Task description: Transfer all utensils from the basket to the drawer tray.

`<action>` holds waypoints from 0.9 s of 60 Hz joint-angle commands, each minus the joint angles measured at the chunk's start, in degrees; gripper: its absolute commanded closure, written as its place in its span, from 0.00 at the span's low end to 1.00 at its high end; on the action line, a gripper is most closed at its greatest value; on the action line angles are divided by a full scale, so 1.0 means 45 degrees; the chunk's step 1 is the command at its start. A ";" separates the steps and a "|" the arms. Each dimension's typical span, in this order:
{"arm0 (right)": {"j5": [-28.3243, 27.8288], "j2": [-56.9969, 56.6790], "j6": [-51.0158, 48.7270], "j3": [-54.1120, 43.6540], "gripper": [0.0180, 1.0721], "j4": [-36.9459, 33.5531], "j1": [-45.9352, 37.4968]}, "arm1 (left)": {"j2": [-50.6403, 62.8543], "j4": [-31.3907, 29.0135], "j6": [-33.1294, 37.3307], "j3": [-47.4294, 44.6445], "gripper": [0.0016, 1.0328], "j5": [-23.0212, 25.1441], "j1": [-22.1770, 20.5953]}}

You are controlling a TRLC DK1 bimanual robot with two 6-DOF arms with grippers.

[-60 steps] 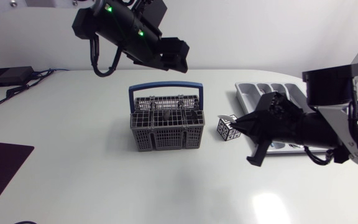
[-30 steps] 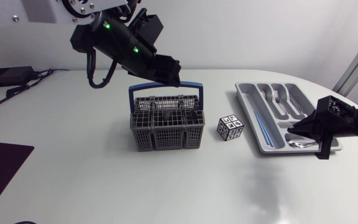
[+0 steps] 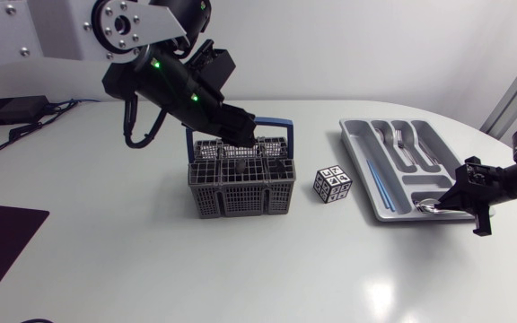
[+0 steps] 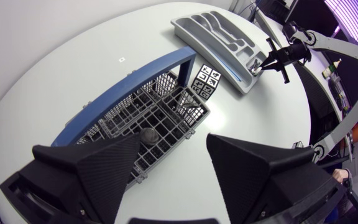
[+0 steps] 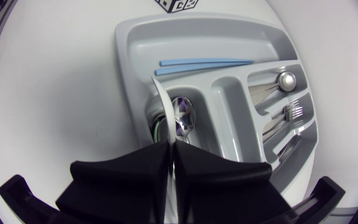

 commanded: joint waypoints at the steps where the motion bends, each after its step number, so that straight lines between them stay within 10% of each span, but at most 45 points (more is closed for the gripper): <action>1: 0.0402 0.0464 -0.0671 0.0083 0.92 0.0395 0.0108 | -0.0321 0.0033 0.0289 -0.0410 0.28 -0.0043 -0.0020; 38: 0.0852 -0.3384 0.3274 -0.2045 0.22 0.1587 0.2003 | -0.0770 0.0639 0.0934 -0.1855 0.28 -0.0043 -0.0059; 54: 0.1027 -0.5552 0.9036 -0.2612 0.22 0.1587 0.5655 | -0.1102 0.1068 0.1207 -0.2773 0.28 -0.0043 0.0039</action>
